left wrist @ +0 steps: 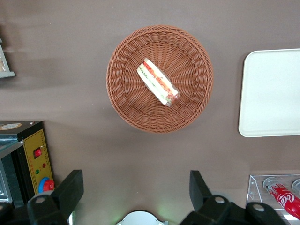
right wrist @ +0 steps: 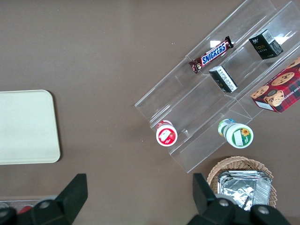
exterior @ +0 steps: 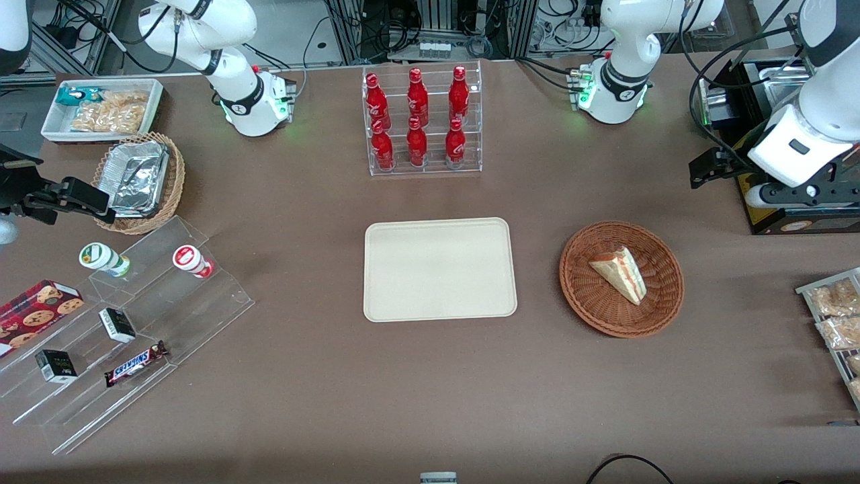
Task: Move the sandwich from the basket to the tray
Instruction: 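Move the left gripper over the wrapped sandwich in the wicker basket, then lower the left gripper and close it on the sandwich's wrapped edge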
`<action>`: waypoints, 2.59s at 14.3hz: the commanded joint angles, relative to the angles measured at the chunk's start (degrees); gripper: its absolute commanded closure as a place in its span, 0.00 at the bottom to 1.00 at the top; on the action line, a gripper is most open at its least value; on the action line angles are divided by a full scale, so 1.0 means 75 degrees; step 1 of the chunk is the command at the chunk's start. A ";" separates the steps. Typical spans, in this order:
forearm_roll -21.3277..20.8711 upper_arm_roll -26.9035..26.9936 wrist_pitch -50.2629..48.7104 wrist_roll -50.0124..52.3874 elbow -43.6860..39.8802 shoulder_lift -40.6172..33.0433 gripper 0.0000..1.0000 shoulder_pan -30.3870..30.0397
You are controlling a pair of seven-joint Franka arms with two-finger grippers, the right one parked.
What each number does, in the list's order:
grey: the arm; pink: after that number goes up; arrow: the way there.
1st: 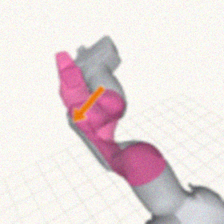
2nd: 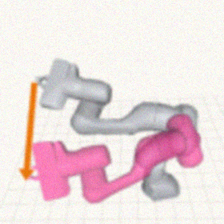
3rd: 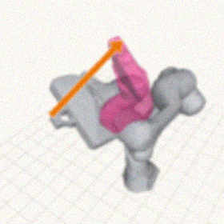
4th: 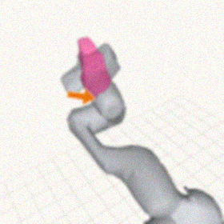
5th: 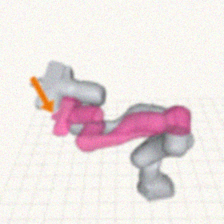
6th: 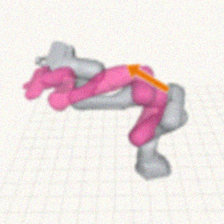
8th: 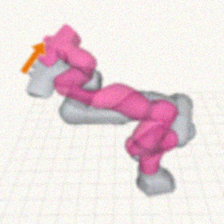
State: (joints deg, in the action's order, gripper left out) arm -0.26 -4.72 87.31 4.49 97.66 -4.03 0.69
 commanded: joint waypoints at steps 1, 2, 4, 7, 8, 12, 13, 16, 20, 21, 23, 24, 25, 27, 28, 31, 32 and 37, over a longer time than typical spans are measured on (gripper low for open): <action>0.0011 -0.0028 -0.0110 -0.0177 0.0045 -0.0165 0.00 -0.0033; 0.0034 -0.0028 -0.0122 -0.0154 0.0092 -0.0142 0.00 -0.0033; 0.0058 -0.0028 -0.0169 -0.0131 0.0325 0.0068 0.00 -0.0022; 0.0210 -0.0028 0.0029 -0.0165 0.0981 0.0419 0.00 0.0002; 0.0210 -0.0028 0.0297 -0.0165 0.1145 0.0641 0.00 0.0037; 0.0210 -0.0028 0.2005 -0.0072 0.2350 0.0796 0.00 0.0107; 0.0210 -0.0028 0.2591 0.0033 0.2713 0.0784 0.00 0.0107; 0.0210 -0.0028 0.4359 0.0499 0.3838 0.0656 0.00 0.0119; 0.0199 -0.0028 0.5852 0.3190 0.4428 0.0818 0.00 0.0423; 0.0187 -0.0028 0.6028 0.3963 0.4428 0.0877 0.00 0.0435; 0.0164 -0.0028 0.6357 0.5336 0.4428 0.1029 0.00 0.0517; 0.0164 -0.0028 0.6451 0.5830 0.4428 0.1088 0.00 0.0575; 0.0164 -0.0028 0.6568 0.6310 0.4428 0.1170 0.00 0.0576; 0.0164 -0.0028 0.7210 0.8122 0.4416 0.1439 0.00 0.0576; 0.0164 -0.0028 0.7608 0.8781 0.4428 0.1649 0.00 0.0588; 0.0164 -0.0016 0.7741 0.8975 0.4428 0.1990 0.00 0.0576; 0.0164 -0.0016 0.7741 0.8975 0.4405 0.2095 0.00 0.0564; 0.0175 -0.0016 0.7729 0.8940 0.4358 0.2425 0.40 0.0576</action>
State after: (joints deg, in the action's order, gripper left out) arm 1.08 -4.99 144.69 70.58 130.81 13.70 4.68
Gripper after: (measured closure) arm 0.088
